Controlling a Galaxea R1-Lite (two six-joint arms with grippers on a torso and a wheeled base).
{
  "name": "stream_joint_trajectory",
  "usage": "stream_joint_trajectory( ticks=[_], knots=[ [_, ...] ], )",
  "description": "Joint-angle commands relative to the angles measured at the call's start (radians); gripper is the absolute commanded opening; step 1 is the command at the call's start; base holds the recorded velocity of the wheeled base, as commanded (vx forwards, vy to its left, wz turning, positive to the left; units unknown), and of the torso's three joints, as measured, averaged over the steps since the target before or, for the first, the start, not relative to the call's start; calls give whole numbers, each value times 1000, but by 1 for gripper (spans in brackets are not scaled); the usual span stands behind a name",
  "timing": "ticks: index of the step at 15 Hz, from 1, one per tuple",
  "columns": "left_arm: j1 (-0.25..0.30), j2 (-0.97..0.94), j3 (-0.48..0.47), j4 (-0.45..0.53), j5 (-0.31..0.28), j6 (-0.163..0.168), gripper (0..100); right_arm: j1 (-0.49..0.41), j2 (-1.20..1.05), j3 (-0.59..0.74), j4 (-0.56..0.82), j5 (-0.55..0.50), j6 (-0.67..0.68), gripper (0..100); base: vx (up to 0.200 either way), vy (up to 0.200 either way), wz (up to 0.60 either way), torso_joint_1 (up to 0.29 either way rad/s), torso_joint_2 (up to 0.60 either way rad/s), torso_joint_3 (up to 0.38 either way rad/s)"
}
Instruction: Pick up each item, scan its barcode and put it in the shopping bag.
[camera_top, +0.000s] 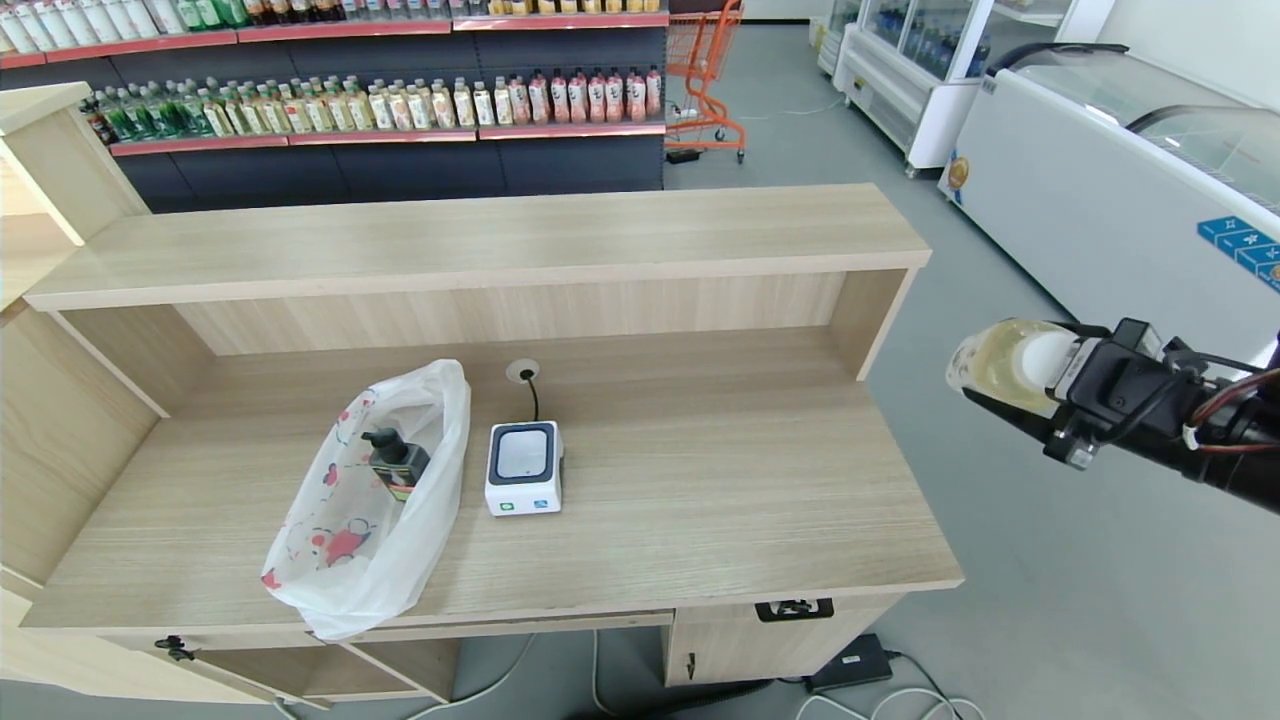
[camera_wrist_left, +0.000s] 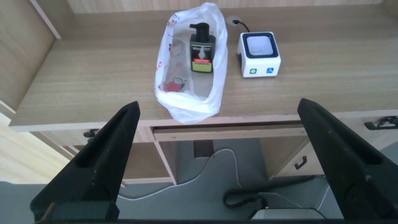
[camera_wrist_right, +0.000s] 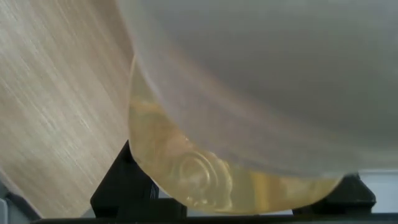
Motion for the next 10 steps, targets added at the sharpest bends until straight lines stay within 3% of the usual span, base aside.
stream_joint_trajectory(
  ticks=[1,10],
  knots=[
    [0,0,0,0,1,0,100,12,-32,-1,-3,2,-18,0,0,0,0,0,0,0],
    [0,0,0,0,0,0,100,65,-13,20,1,-2,-108,0,0,0,0,0,0,0]
  ],
)
